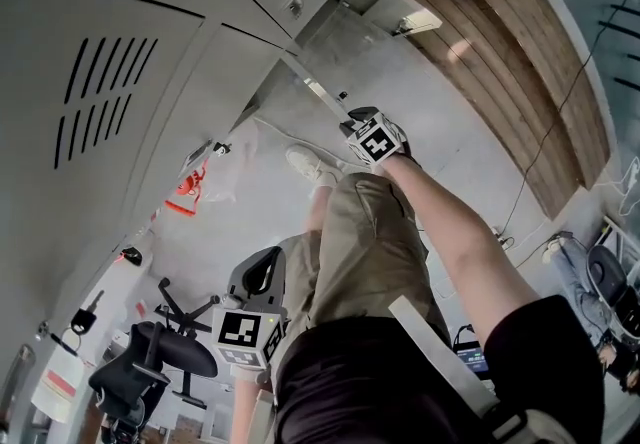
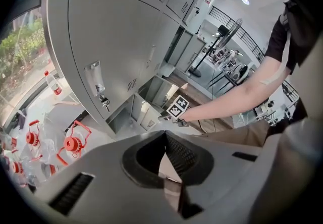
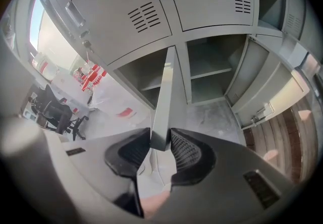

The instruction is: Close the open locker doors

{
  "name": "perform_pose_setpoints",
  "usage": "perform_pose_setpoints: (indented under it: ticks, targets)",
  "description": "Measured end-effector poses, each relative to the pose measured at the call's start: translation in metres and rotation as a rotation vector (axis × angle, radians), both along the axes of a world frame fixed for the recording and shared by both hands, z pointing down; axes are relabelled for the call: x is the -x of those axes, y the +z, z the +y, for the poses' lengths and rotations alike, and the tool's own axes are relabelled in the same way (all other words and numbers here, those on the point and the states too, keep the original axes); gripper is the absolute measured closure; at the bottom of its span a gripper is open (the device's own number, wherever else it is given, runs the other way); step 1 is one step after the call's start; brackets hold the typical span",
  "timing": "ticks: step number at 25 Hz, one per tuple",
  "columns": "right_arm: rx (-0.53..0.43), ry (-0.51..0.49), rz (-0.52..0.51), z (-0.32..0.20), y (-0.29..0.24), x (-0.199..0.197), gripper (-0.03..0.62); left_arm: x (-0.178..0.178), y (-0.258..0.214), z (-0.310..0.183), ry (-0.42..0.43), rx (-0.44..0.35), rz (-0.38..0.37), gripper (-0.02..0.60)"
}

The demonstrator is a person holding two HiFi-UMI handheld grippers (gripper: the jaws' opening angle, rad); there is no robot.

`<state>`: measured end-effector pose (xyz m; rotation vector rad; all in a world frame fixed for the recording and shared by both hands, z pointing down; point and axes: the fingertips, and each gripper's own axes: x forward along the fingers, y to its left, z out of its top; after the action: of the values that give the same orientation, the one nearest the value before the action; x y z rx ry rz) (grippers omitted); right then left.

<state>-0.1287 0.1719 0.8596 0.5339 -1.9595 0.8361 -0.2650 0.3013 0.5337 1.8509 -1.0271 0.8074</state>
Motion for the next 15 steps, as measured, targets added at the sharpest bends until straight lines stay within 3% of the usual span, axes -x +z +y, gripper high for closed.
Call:
perform_pose_setpoints:
  ticks: [8,15]
  targets:
    - [0.034,0.104,-0.034,0.020,-0.001,0.034,0.450,0.020,0.006,0.004,0.108,0.007,-0.001,0.572]
    - [0.052,0.169,-0.067,0.033,-0.002,0.071,0.438,0.035,0.013,0.012,0.146,0.029,-0.007,0.572]
